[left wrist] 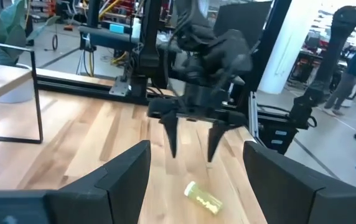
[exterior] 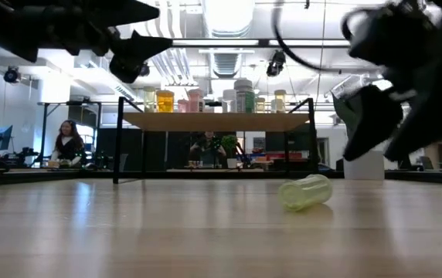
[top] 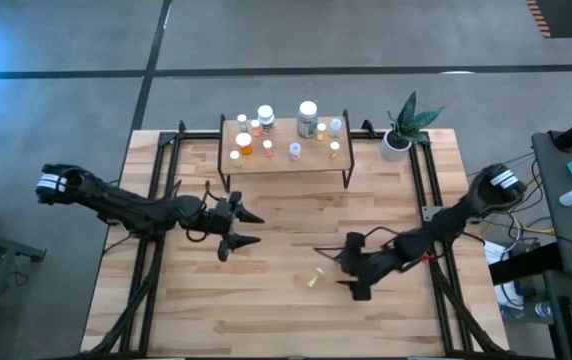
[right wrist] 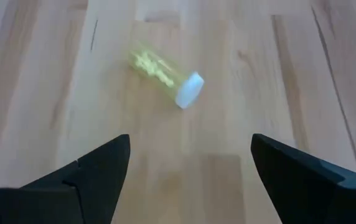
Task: Pick and place medicine bottles onto shelf by color
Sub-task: Put the yellow medicine bottle on the shelf
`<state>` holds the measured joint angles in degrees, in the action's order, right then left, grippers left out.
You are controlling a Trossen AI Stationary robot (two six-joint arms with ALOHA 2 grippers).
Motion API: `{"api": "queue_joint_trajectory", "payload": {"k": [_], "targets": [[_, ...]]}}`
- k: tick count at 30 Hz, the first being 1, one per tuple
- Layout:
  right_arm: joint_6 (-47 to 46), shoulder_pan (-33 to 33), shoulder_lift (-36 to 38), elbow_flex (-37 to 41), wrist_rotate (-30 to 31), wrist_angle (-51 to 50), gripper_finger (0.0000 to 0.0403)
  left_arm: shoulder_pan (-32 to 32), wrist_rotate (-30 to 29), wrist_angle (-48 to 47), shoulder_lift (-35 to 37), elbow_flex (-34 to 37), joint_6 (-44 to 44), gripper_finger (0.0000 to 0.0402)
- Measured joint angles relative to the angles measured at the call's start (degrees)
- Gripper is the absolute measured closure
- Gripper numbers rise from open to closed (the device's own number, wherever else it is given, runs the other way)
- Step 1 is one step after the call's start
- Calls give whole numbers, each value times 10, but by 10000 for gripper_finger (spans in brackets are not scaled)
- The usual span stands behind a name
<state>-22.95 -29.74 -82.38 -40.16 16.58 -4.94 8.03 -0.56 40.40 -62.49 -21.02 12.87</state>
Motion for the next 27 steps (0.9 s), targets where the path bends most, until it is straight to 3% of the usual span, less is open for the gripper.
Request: {"api": "queue_joint_trajectory", "payload": {"k": [6,11,19,27], "targets": [[88,26,36,152,-16,230,79,0,0,-1,-18,-20,1,162],[129,73,14,220,-80,414,79,0,0,-1,-19,-31,3,162],[193,111,-82,220,-141,538,79,0,0,-2,-16,-42,3,162],[194,127,-188,181,-189,605,79,0,-1,-1,-13,-45,3,162]]}}
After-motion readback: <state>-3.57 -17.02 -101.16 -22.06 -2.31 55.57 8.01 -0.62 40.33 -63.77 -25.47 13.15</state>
